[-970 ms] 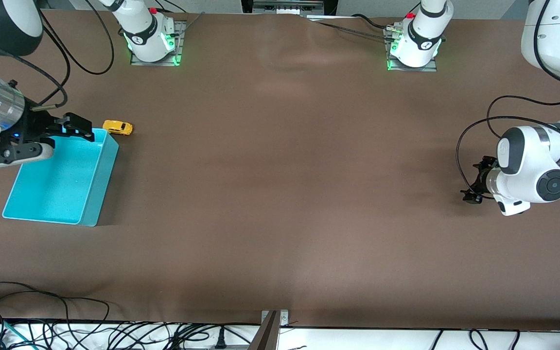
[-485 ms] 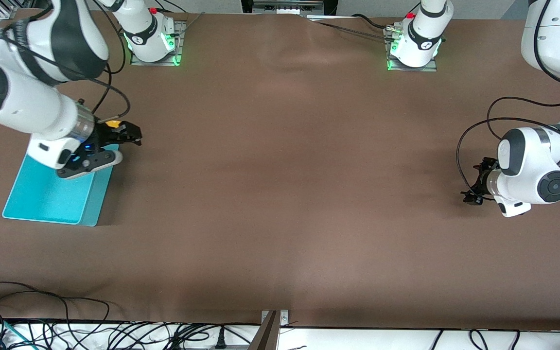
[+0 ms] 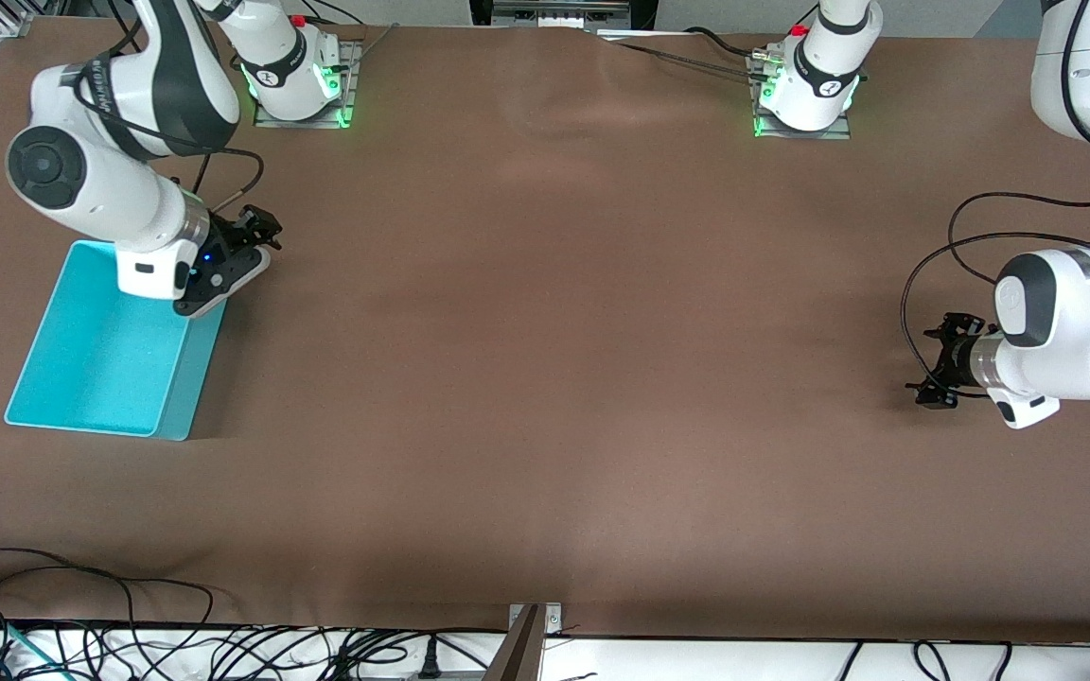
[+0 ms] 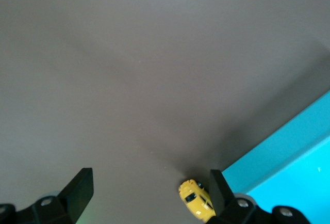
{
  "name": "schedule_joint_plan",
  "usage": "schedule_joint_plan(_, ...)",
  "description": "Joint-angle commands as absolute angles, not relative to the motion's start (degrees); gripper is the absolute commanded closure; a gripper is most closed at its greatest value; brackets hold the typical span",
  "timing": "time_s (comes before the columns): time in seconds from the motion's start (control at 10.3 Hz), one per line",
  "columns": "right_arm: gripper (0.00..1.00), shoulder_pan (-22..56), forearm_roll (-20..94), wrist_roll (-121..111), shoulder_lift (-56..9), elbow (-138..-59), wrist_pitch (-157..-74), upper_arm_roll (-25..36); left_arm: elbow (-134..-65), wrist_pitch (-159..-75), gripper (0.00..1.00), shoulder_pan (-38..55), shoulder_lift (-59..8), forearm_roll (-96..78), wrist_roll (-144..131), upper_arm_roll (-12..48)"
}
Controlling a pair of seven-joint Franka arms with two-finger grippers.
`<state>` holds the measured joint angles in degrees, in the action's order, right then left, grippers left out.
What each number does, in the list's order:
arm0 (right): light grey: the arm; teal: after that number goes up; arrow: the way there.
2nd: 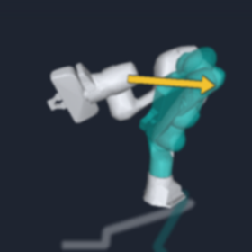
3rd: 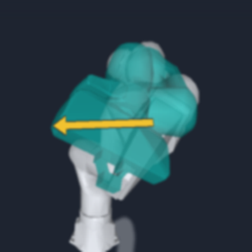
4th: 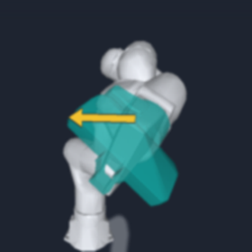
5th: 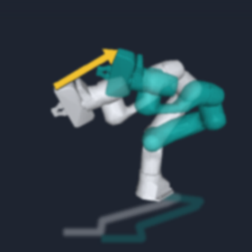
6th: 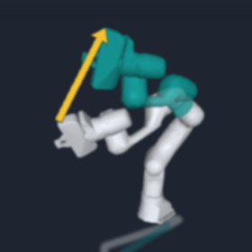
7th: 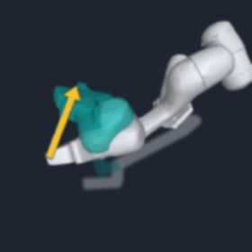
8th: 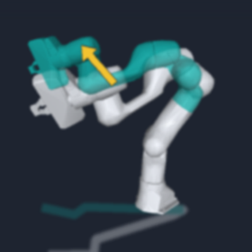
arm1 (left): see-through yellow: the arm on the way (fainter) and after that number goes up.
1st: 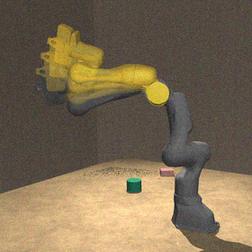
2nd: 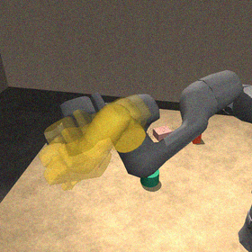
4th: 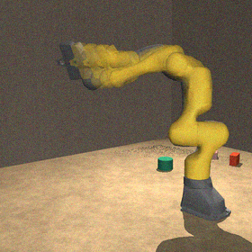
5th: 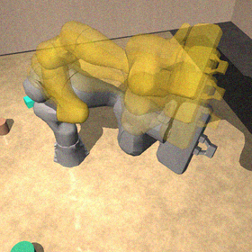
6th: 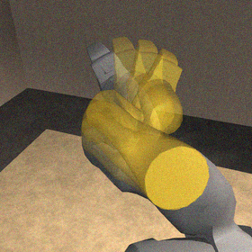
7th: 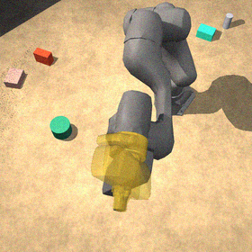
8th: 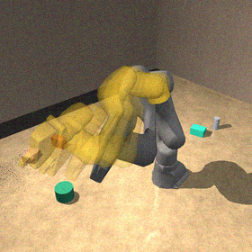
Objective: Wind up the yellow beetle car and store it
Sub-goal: 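Reach the right gripper to the car while the left gripper retracts, then close the right gripper on the yellow car beside the bin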
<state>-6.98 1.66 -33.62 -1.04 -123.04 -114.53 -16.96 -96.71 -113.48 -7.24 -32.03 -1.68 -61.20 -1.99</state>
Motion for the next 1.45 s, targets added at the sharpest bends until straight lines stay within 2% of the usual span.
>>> schedule_joint_plan(0.0, 0.0, -13.0, 1.8, -47.7, 3.6, -131.6, -119.9, -21.6, -91.8, -112.3, 0.0, -6.8, -29.6, -3.4, -59.5, -1.8)
schedule_joint_plan(0.19, 0.0, -19.9, 1.7, -58.3, 4.3, -132.7, -120.8, -27.7, -90.7, -112.2, 0.0, -6.8, -25.6, -3.2, -51.3, 0.1)
schedule_joint_plan(0.39, 0.0, -23.7, 1.5, -68.9, 4.0, -134.1, -121.6, -28.5, -91.2, -111.6, 0.0, -6.7, -21.0, -2.9, -41.8, 0.8)
schedule_joint_plan(0.58, 0.0, -26.1, 0.7, -78.4, -1.4, -135.4, -127.5, -28.0, -90.5, -109.8, 0.0, -6.9, -17.8, -2.9, -34.7, 1.9)
schedule_joint_plan(0.78, 0.0, -28.6, 0.5, -84.3, -4.7, -136.2, -131.3, -27.9, -85.5, -100.9, 0.0, -7.2, -17.3, -3.6, -22.5, 2.0)
schedule_joint_plan(0.87, 0.0, -29.2, 0.5, -85.2, -4.7, -137.6, -132.1, -27.8, -84.1, -99.0, 0.0, -7.3, -17.3, -3.7, -18.1, 1.9)
schedule_joint_plan(1.16, 0.0, -29.4, 0.5, -85.7, -5.8, -143.7, -141.0, -27.8, -84.9, -98.7, 0.0, -6.9, -16.4, -3.1, -16.8, 2.2)
schedule_joint_plan(1.36, 0.0, -29.8, 0.5, -88.6, -7.3, -145.8, -143.6, -27.3, -85.3, -98.6, 0.0, -6.9, -16.8, -3.0, -14.9, 2.2)
